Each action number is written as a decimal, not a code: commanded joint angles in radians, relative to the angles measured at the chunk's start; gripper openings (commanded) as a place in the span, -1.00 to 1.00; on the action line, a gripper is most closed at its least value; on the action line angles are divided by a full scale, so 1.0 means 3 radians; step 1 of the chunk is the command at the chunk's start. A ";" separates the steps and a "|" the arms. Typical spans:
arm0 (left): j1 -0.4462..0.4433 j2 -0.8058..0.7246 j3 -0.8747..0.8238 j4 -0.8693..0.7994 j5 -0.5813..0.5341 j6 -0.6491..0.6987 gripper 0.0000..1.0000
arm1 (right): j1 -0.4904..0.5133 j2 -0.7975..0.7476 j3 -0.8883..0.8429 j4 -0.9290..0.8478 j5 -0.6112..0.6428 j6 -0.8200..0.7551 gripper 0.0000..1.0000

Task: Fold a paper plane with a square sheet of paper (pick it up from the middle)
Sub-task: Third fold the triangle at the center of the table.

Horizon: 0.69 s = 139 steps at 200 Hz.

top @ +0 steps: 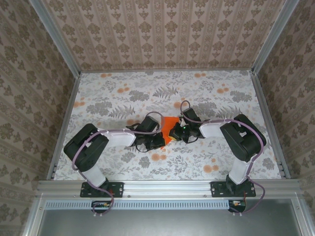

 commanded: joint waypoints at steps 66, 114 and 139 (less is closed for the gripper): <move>-0.0034 -0.0420 -0.0023 -0.0260 0.0006 0.0235 -0.98 | -0.0030 0.0238 -0.0084 -0.0422 0.0368 0.0018 -1.00; -0.0050 -0.0114 0.0198 -0.0199 0.0061 0.0250 -0.98 | -0.0029 0.0256 -0.0084 -0.0415 0.0359 0.0023 -1.00; -0.0052 0.0060 0.0230 -0.0215 0.0078 0.0216 -0.99 | -0.0031 0.0256 -0.0084 -0.0418 0.0352 0.0015 -1.00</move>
